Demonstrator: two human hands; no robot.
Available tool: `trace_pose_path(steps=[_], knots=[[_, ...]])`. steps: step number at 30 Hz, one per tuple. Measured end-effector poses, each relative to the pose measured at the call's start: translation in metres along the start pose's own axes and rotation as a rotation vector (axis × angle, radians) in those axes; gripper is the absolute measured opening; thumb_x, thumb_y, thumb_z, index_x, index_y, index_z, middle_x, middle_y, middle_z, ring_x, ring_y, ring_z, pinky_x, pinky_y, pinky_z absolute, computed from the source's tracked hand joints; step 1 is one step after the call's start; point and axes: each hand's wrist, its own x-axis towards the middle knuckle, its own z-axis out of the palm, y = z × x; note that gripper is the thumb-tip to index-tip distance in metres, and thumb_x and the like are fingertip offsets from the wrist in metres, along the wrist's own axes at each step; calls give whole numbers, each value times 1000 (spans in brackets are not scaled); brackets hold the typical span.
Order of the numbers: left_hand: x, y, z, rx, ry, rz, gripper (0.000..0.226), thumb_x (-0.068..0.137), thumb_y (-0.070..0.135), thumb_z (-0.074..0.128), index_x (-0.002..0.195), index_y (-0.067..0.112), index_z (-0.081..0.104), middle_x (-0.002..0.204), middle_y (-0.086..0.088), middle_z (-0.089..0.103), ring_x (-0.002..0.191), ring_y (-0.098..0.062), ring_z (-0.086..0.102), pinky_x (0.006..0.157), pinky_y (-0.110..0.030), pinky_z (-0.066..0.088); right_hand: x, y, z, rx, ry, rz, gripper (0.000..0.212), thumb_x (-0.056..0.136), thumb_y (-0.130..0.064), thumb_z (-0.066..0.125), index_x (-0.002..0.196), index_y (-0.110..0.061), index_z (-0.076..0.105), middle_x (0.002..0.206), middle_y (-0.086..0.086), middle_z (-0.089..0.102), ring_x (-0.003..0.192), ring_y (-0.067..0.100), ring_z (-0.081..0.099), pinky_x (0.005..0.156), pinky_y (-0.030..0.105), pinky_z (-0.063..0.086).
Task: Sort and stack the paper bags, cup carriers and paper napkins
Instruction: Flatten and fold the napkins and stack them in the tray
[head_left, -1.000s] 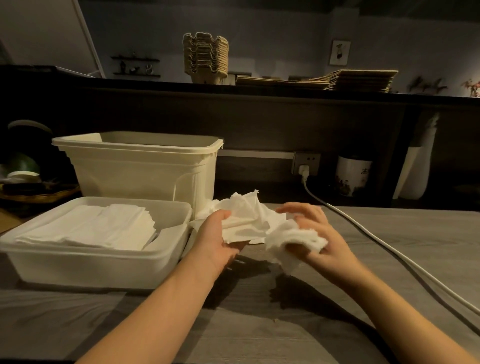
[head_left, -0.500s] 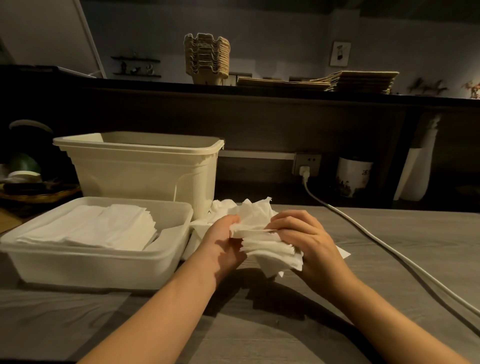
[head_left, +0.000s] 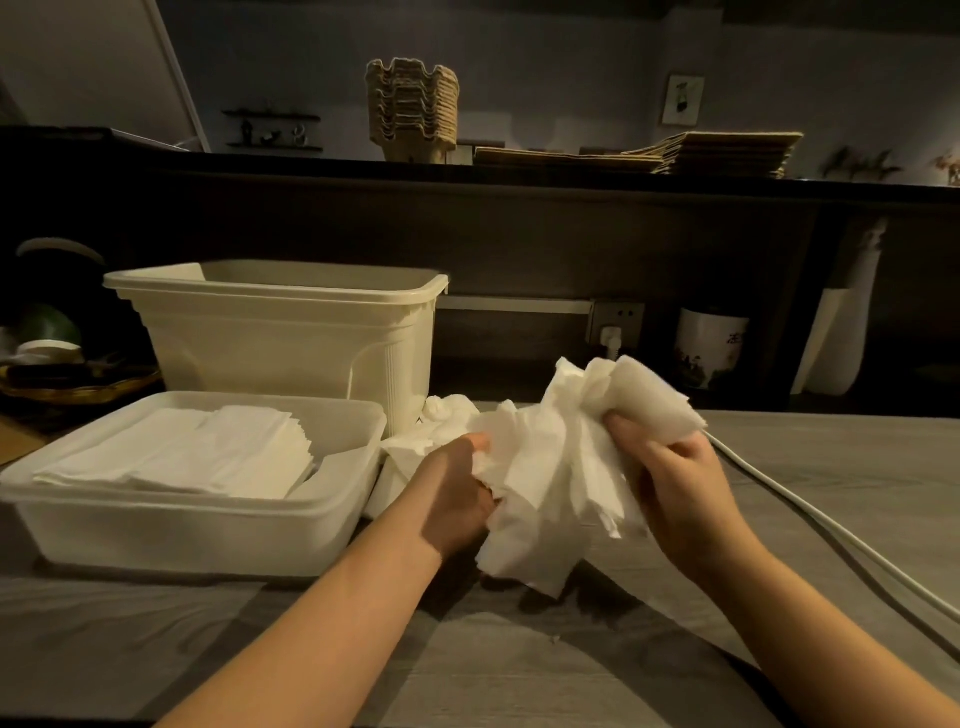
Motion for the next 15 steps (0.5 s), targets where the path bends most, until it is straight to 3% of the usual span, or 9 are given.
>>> trace_pose_path(steps=[3,9,15], knots=[[-1,-6,2,123,26,-26,31,93,14,53,123,8,55,112,-19,65,96,-34,65,80,-46,54,1,6,3,-178,33,64,13,84,-19,60,92,-28,56,91,0,67,82,16,67,67,31,56],[-6,-10,9,232,9,60,28,96,15,51,123,9,51,108,-14,64,86,-26,62,65,-34,53,6,10,0,-311,108,75,14,88,-22,59,86,-34,52,93,-2,65,88,18,64,77,40,55],[-9,-10,10,326,-102,108,24,94,29,54,116,20,50,108,-11,62,95,-24,63,68,-36,58,8,10,-2,-376,170,56,14,89,-25,58,89,-38,52,97,-1,64,93,22,63,83,48,53]])
